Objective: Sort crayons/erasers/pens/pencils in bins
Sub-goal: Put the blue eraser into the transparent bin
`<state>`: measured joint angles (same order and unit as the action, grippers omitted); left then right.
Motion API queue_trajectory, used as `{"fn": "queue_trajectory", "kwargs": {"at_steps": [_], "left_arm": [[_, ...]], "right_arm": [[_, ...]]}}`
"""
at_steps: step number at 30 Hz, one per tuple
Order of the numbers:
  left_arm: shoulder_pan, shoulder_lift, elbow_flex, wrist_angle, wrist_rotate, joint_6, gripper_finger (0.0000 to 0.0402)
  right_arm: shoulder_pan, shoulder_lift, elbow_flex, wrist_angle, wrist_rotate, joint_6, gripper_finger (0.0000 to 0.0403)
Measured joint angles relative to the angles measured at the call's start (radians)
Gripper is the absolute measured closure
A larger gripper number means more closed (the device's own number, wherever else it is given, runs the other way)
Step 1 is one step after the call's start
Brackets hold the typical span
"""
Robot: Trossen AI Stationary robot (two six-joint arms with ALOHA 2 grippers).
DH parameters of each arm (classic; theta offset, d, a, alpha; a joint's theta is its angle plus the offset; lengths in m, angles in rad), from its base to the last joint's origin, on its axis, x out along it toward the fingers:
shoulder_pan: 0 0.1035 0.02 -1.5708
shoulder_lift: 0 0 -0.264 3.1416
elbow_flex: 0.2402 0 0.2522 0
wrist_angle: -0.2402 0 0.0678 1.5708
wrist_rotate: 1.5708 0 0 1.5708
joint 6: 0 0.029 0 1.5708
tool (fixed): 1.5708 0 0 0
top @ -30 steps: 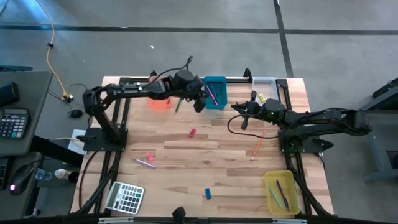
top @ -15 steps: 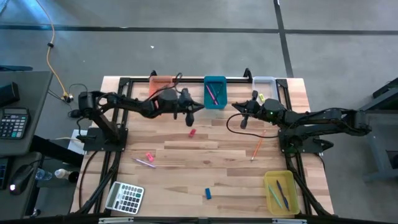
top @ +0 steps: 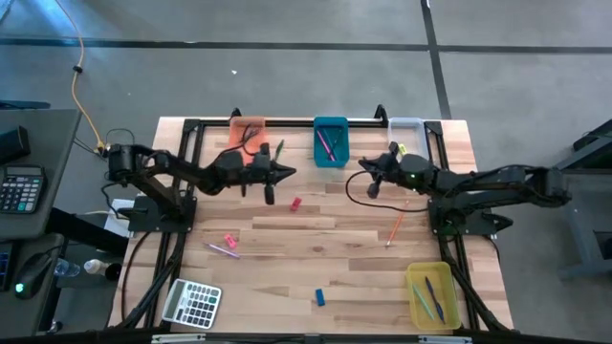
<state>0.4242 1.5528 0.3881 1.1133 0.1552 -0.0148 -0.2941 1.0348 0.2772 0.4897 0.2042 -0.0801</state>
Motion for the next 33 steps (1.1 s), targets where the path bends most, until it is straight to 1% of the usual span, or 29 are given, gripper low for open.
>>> {"fn": "queue_trajectory", "kwargs": {"at_steps": [3,6,9,11,13,17,23,30,33], "left_arm": [[-0.001,0.0,-0.063,0.105,0.0,0.003,0.0401],[-0.001,0.0,-0.109,0.199,0.001,-0.026,0.0401],[-0.001,0.0,-0.14,0.269,0.037,-0.031,0.0401],[-0.003,0.0,-0.149,0.274,0.046,-0.034,0.0401],[-0.01,0.001,-0.149,0.268,0.046,-0.034,0.0401],[-0.029,0.001,-0.149,0.25,0.044,-0.007,0.0401],[-0.035,0.001,-0.149,0.245,0.042,0.015,0.0401],[-0.035,0.002,-0.149,0.238,0.039,0.045,0.0401],[-0.035,0.002,-0.169,0.247,0.008,0.046,0.0401]], "right_arm": [[0.034,0.0,0.082,-0.188,0.084,0.05,0.0403],[0.075,0.0,0.187,-0.402,0.171,0.098,0.0403],[0.118,0.001,0.305,-0.59,0.181,0.185,0.0403],[0.16,0.015,0.373,-0.708,0.182,0.265,0.0403],[0.208,0.04,0.43,-0.818,0.209,0.349,0.0403],[0.303,0.131,0.522,-0.961,0.257,0.495,0.0403],[0.401,0.3,0.63,-1.08,0.258,0.755,0.0403],[0.522,0.484,0.75,-1.168,0.169,1.041,0.0403],[0.561,0.555,0.813,-1.222,0.124,1.164,0.0403]]}}
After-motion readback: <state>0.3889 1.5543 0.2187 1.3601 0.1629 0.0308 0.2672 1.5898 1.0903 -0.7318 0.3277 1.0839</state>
